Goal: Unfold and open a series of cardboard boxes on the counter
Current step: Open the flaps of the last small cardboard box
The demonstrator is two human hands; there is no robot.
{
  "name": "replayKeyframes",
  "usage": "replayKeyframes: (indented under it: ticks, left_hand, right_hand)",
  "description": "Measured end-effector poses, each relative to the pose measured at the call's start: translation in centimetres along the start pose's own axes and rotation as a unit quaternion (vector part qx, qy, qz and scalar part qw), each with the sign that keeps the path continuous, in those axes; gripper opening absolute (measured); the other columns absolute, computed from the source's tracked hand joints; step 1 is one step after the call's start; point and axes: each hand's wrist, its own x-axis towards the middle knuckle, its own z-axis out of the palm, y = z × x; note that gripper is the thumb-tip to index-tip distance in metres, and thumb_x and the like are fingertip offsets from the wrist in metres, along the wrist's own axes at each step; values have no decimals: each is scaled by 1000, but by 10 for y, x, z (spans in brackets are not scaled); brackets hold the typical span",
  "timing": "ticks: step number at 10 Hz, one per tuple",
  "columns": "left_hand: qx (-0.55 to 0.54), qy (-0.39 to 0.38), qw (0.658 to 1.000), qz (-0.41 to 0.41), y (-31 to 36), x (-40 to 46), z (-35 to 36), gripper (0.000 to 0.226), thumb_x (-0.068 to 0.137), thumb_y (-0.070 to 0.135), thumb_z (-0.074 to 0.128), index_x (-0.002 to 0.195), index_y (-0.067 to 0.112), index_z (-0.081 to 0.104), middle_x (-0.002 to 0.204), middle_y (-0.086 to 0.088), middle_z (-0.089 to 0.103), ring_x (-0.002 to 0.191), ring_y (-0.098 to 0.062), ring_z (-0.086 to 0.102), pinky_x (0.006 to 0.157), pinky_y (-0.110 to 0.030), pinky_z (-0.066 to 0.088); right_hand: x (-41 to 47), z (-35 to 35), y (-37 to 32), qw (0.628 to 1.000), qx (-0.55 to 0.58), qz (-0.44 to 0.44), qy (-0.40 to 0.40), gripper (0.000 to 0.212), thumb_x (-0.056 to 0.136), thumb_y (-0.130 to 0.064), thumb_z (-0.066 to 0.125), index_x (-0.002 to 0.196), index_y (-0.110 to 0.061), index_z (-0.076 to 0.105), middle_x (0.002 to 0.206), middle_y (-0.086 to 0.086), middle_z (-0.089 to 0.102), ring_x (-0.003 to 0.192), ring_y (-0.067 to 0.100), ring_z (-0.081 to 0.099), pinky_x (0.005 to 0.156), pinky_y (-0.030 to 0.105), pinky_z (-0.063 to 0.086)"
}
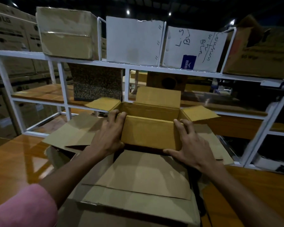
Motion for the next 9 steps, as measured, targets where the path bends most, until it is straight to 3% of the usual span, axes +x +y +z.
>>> replayKeyframes:
  ticks: [1,2,3,4,5,7,9]
  left_hand:
    - [81,-146,985,-46,-1,-3,8,106,70,42,83,150,26,16,155,-8,17,128,-44,41,98,-58,47]
    - [102,-215,971,-42,4,-7,7,48,87,40,65,128,26,45,139,-4,48,131,-35,40,105,-64,37]
    - [47,-182,982,-24,13,-13,9,25,93,33,58,114,24,50,122,-1,58,120,-27,52,104,-62,38]
    - [39,-124,991,-16,19,-16,14,38,94,32,54,131,23,51,127,1,60,122,-25,53,106,-60,38]
    - [53,-90,994,-1,21,-18,20,40,94,34,51,132,22,51,126,0,61,121,-25,53,106,-56,39]
    - [10,-43,997,56,28,-25,35,47,96,33,49,141,20,49,145,-2,52,139,-23,40,113,-51,35]
    - [-14,-12,996,88,43,-21,40,53,96,32,52,146,17,46,152,-5,47,142,-25,37,115,-50,34]
  right_hand:
    - [-1,16,0,997,-34,-24,-67,92,76,-90,38,149,-36,21,159,-4,22,123,24,53,96,48,51]
    - [-4,28,-1,996,-54,-36,-66,73,86,-85,11,107,-32,57,106,-6,65,83,12,61,75,35,54]
    - [-3,38,-4,999,-39,-10,-27,65,93,-75,10,78,-29,53,70,-10,56,62,12,56,62,34,52]
    - [-1,44,-3,999,-39,1,9,47,99,-63,28,91,-30,62,83,-8,65,72,13,61,65,34,55]
    - [-4,43,-4,1000,-18,1,18,36,100,-52,41,103,-26,66,98,-5,69,84,15,63,71,33,54]
    - [-14,37,-12,999,3,-2,53,34,99,-44,50,115,-20,67,113,1,69,100,20,60,83,35,49]
    - [-17,24,-16,996,40,6,85,34,98,-42,53,119,-18,64,118,4,66,107,22,58,89,39,49]
